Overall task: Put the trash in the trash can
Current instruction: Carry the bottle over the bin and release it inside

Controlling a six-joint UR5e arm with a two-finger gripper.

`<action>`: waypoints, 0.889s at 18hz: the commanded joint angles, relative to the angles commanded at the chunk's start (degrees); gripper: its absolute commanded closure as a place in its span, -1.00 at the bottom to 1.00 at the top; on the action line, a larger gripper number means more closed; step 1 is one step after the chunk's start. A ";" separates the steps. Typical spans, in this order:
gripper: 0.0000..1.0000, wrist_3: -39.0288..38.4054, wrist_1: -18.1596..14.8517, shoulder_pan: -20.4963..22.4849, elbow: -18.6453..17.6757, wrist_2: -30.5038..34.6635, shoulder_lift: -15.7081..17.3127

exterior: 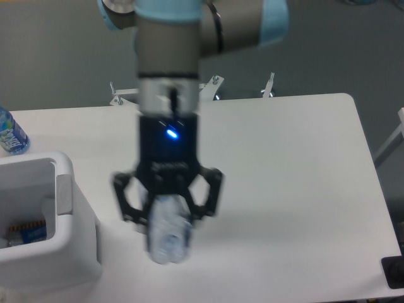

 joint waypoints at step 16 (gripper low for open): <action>-0.04 0.27 0.26 -12.85 2.20 -0.09 -6.50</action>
